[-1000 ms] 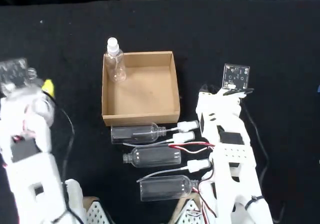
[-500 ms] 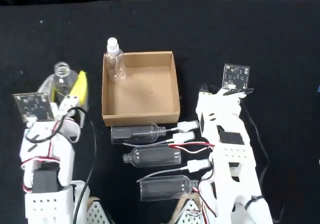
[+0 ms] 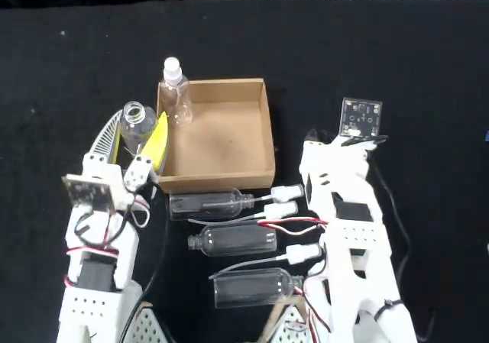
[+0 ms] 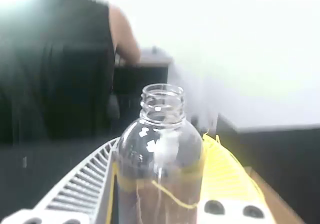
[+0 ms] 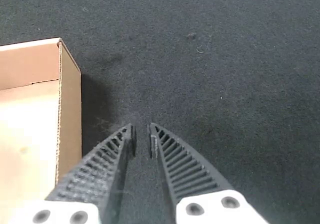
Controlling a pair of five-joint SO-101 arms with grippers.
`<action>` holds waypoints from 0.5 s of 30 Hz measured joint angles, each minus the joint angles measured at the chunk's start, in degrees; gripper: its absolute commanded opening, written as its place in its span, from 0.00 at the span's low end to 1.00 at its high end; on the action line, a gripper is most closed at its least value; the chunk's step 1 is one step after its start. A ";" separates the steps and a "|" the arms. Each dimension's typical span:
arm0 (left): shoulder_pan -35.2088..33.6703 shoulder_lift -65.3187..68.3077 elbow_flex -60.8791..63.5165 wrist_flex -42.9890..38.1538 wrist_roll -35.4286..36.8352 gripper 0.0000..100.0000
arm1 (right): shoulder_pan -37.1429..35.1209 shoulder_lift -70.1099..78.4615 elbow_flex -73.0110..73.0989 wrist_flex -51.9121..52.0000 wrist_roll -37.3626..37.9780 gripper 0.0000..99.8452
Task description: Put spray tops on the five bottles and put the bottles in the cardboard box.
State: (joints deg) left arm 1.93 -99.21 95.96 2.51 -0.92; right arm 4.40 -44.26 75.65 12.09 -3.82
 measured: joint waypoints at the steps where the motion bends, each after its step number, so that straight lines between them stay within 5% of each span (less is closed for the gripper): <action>1: 0.00 -1.14 0.00 -0.09 0.00 0.03 | 0.00 0.00 0.00 0.00 0.00 0.04; 15: -0.88 -4.13 0.00 4.40 -0.09 0.03 | 0.09 -2.64 0.09 3.34 0.00 0.04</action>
State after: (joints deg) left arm 1.05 -103.34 95.96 6.90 -1.01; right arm 4.48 -46.90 75.74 15.43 -3.82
